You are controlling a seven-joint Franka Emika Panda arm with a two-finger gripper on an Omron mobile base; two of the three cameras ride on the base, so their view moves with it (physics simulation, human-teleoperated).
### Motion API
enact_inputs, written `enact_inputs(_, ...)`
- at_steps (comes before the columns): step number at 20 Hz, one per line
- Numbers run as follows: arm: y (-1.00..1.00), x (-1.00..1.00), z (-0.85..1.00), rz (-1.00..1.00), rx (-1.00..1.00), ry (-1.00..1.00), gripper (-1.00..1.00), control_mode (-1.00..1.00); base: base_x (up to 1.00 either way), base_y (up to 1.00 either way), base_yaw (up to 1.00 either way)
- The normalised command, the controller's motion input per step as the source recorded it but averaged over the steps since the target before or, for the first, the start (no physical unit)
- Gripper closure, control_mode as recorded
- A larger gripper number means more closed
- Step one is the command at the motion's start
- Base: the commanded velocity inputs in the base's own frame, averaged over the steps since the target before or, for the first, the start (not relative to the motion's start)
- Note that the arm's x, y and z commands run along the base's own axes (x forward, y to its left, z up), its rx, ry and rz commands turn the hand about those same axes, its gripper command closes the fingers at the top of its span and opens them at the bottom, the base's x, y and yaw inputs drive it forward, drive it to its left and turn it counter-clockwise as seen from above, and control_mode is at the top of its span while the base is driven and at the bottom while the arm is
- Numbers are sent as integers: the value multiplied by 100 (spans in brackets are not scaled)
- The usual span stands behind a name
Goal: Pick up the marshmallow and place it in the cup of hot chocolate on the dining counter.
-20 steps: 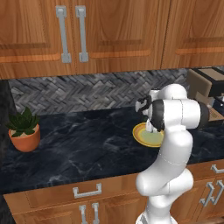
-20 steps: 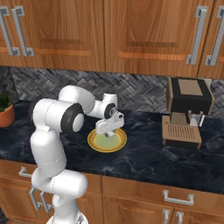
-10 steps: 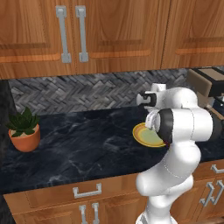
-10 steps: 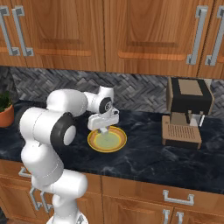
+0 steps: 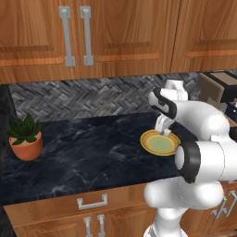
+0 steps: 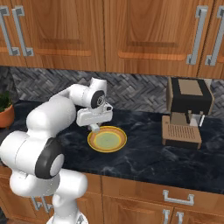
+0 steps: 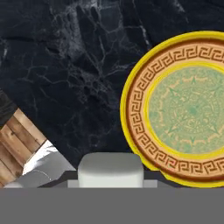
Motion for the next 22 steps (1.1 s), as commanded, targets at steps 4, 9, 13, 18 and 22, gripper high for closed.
enact_inputs(4, 29, -68, 50, -8, 0, 0, 100, -100, 0, 0, 0)
enact_inputs(9, 32, -74, 41, -5, 0, 0, 100, -100, 0, 0, 0)
enact_inputs(13, 32, -63, 38, -3, 0, -3, 100, -100, 0, 0, 0)
enact_inputs(18, 24, -49, 31, 0, -5, -18, 100, -100, 0, 0, 0)
enact_inputs(22, 8, -48, 45, -2, 0, -18, 100, -100, 0, 0, 0)
